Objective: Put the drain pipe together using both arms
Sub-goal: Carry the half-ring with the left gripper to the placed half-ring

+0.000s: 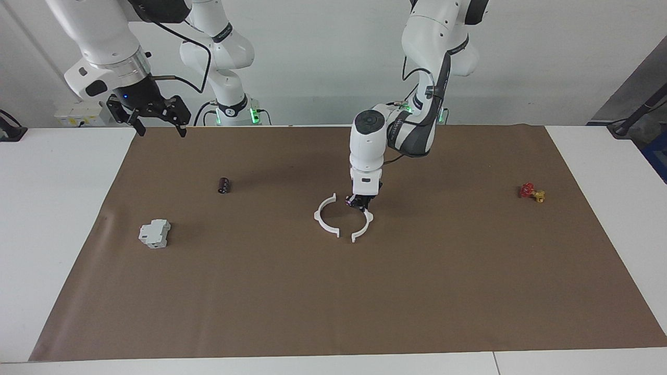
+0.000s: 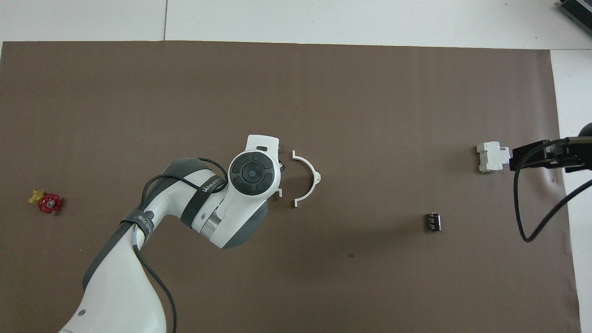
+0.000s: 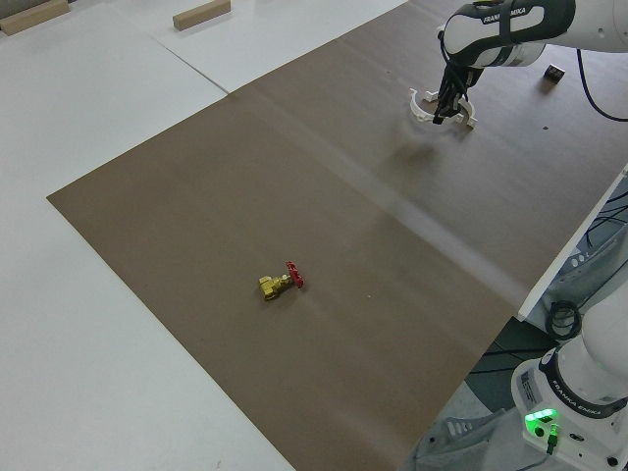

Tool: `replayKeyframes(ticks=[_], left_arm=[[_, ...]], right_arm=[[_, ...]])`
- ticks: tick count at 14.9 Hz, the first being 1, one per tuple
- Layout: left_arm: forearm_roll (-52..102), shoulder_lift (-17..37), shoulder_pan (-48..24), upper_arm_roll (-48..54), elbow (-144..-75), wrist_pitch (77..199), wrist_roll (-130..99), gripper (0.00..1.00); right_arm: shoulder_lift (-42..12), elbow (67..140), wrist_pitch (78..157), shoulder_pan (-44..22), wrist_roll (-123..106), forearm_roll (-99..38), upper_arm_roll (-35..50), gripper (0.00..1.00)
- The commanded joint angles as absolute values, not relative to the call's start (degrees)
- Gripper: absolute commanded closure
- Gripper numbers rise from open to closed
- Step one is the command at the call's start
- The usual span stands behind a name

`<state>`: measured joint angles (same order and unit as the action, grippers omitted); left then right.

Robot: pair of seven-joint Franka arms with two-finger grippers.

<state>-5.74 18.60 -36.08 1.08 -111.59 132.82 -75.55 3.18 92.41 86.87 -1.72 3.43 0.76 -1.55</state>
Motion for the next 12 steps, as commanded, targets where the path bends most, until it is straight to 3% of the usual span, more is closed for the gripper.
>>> replayKeyframes(ticks=[1, 12], left_arm=[[-7.0, 19.1, -38.0, 0.3, -110.6, 131.7, -78.7, 1.00], [-7.4, 19.3, -40.5, 0.3, -112.4, 134.1, -81.2, 1.00]], right_arm=[[3.5, 92.9, 86.8, -0.7, 3.4, -0.4, -1.2, 0.00], [3.5, 92.7, 87.0, -0.7, 4.0, -0.3, -1.3, 0.00]])
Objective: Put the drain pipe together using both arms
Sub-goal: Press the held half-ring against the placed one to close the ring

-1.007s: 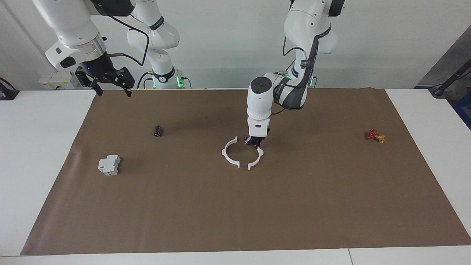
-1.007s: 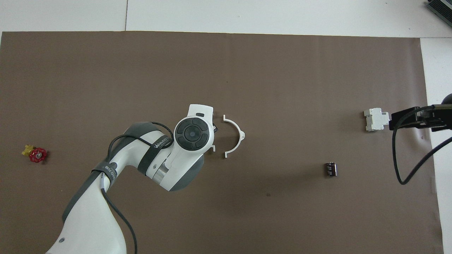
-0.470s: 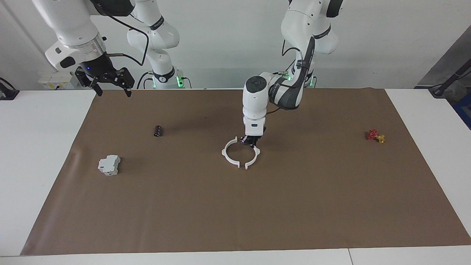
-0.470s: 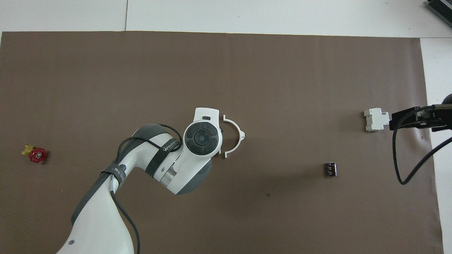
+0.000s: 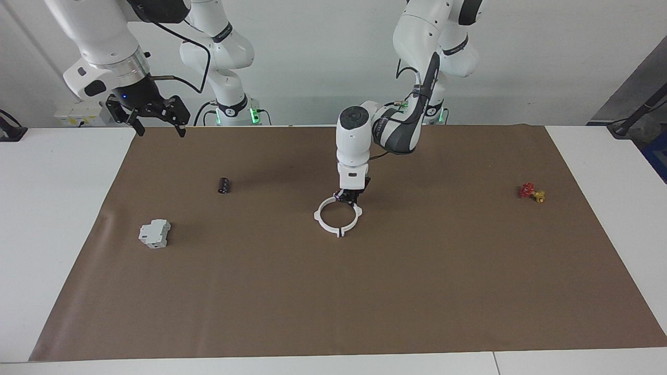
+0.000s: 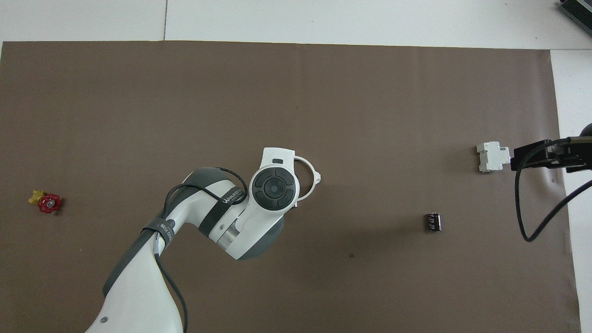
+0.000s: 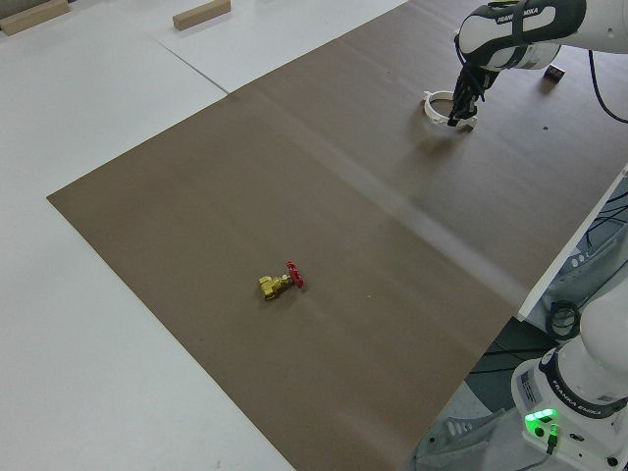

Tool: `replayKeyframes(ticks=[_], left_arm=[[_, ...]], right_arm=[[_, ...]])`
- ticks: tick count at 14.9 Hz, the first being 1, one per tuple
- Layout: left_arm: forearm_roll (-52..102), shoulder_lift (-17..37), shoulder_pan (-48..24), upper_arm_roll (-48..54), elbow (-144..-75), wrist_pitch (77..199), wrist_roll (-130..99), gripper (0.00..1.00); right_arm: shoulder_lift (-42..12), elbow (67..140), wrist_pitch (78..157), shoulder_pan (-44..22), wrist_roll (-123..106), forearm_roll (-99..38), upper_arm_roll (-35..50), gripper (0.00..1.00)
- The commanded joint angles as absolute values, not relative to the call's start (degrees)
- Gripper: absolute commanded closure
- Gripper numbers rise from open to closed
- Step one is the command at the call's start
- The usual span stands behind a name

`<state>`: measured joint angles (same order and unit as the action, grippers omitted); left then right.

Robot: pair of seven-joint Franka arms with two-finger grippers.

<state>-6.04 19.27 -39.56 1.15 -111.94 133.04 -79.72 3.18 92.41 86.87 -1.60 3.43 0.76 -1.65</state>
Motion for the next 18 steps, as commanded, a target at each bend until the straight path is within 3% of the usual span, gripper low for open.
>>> replayKeyframes(ticks=[1, 18], left_arm=[[-7.4, 19.3, -40.5, 0.3, -112.7, 134.6, -81.2, 1.00], [-7.6, 19.8, -40.9, 0.3, -113.5, 137.6, -81.1, 1.00]], right_arm=[[3.5, 92.7, 87.0, -0.7, 4.0, -0.3, -1.3, 0.00], [3.5, 92.7, 87.1, -0.4, 3.6, 0.1, -1.3, 0.00]])
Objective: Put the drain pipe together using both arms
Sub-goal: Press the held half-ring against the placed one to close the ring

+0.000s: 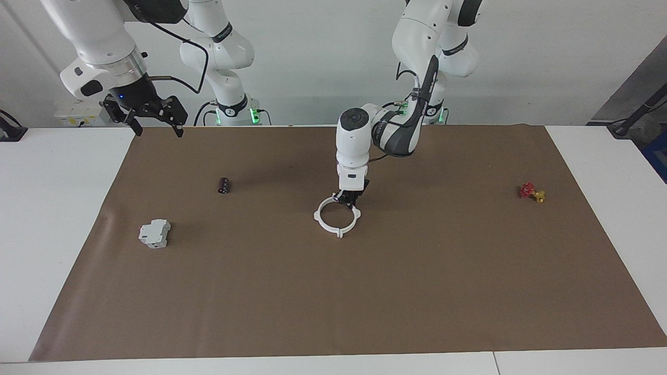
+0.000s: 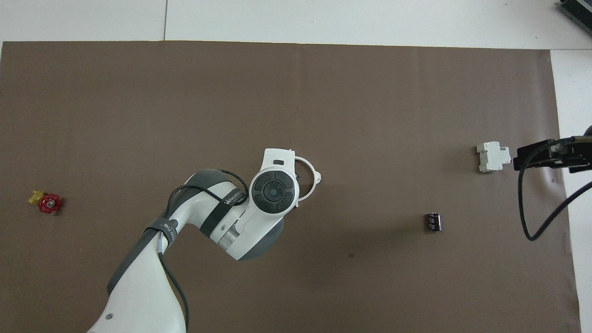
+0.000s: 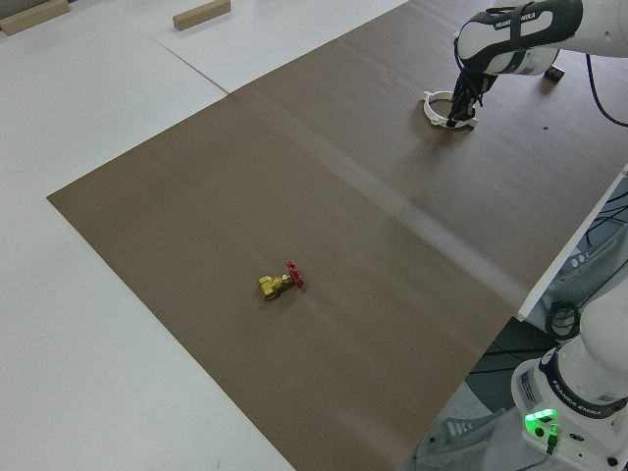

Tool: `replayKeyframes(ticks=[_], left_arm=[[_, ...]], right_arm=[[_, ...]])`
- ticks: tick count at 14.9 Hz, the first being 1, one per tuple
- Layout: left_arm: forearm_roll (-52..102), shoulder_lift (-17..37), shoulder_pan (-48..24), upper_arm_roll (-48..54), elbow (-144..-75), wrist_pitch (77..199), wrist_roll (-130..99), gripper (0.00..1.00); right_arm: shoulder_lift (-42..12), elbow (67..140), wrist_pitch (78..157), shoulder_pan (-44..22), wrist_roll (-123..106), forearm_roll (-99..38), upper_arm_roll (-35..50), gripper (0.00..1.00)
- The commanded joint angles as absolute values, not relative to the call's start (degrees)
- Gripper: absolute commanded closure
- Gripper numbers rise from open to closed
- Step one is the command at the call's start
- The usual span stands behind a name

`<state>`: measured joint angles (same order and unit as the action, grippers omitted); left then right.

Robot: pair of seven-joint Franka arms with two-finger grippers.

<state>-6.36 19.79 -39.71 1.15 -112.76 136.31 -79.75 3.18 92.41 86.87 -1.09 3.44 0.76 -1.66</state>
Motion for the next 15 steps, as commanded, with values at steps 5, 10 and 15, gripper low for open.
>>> replayKeyframes(ticks=[5, 10, 15], left_arm=[[-7.8, 19.8, -40.8, 0.3, -113.8, 137.6, -80.9, 0.39], [-9.8, 19.6, -40.8, 0.4, -114.7, 137.5, -80.8, 0.00], [-9.8, 19.4, -40.8, 0.3, -114.4, 135.7, -80.7, 0.00]], right_arm=[[3.5, 92.8, 87.2, -0.4, 3.5, 0.1, -1.2, 0.00], [3.5, 92.8, 87.1, -0.4, 3.8, 0.0, -1.3, 0.00], [3.5, 92.8, 87.2, -0.4, 3.8, 0.0, -1.2, 0.00]])
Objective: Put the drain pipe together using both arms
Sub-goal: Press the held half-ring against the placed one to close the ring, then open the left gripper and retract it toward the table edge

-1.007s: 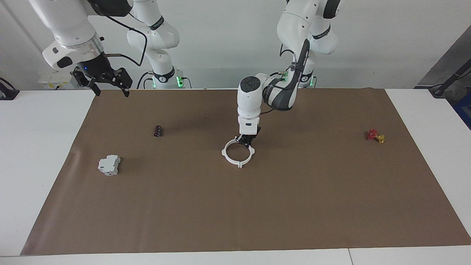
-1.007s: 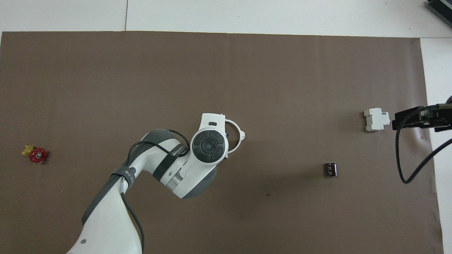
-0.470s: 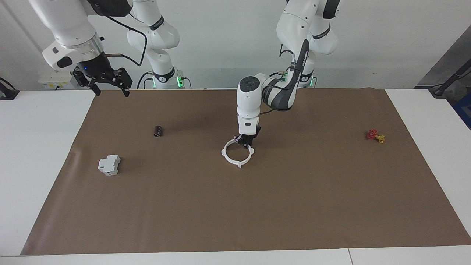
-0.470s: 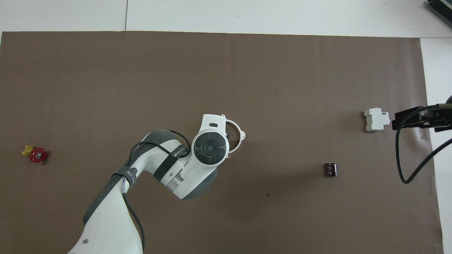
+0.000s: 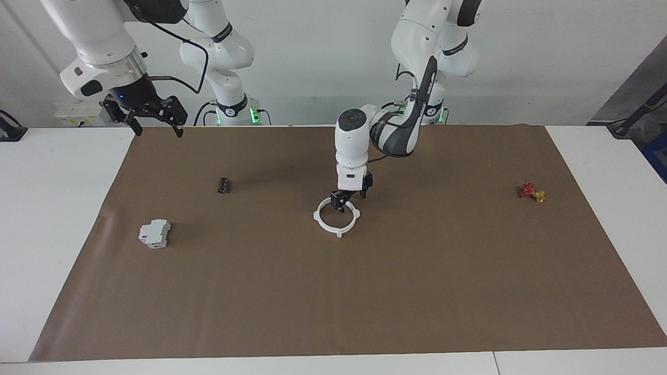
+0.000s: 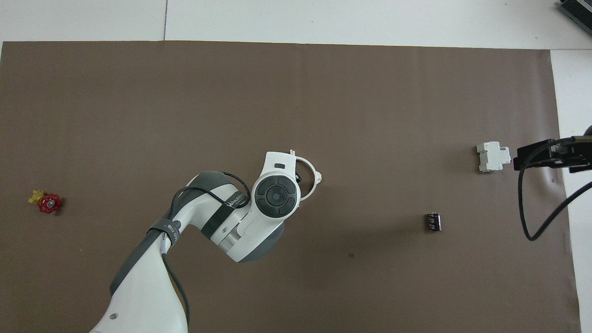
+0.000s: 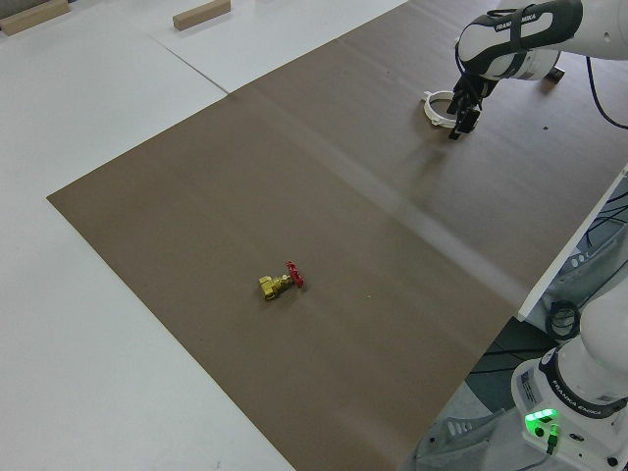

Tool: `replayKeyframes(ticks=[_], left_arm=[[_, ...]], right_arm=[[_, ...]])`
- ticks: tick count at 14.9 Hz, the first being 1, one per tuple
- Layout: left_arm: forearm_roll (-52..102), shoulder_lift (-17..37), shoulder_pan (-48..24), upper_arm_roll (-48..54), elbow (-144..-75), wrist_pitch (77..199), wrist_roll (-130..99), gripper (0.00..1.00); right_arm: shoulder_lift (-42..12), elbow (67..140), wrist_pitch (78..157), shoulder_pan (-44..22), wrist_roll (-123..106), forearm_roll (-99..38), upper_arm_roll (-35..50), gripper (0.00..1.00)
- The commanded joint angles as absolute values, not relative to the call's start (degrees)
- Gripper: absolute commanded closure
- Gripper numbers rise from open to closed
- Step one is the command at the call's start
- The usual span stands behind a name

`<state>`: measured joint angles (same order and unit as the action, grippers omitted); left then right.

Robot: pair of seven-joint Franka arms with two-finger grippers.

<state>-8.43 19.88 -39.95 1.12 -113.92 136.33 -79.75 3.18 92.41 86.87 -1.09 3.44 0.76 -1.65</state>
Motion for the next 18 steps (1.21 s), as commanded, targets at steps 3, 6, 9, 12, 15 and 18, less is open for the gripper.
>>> replayKeyframes(ticks=[3, 6, 9, 12, 15, 18], left_arm=[[-9.9, 18.2, -39.9, 0.1, -112.4, 129.7, -78.3, 0.00], [-9.8, 10.9, -34.6, 0.1, -112.5, 123.2, -68.8, 0.00], [-9.1, 4.0, -27.3, 0.1, -112.1, 112.3, -47.6, 0.00], [-9.1, -0.4, -18.4, -0.2, -111.7, 106.2, -26.6, 0.00], [-6.4, -5.4, -8.9, -0.3, -111.9, 102.2, -9.5, 0.00], [-5.8, -9.0, -1.8, -0.4, -111.6, 99.1, -1.4, 0.00]], right_arm=[[3.5, 92.8, 87.2, -0.4, 3.8, 0.0, -1.3, 0.00], [3.5, 92.8, 87.1, -0.4, 3.8, 0.0, -1.3, 0.00], [3.5, 92.8, 87.1, -0.4, 3.8, 0.0, -1.3, 0.00], [3.5, 92.8, 87.2, -0.4, 3.8, 0.0, -1.2, 0.00], [3.5, 92.8, 87.1, -0.4, 3.8, 0.0, -1.2, 0.00], [3.5, 92.7, 87.2, -0.4, 3.7, 0.0, -1.2, 0.00]])
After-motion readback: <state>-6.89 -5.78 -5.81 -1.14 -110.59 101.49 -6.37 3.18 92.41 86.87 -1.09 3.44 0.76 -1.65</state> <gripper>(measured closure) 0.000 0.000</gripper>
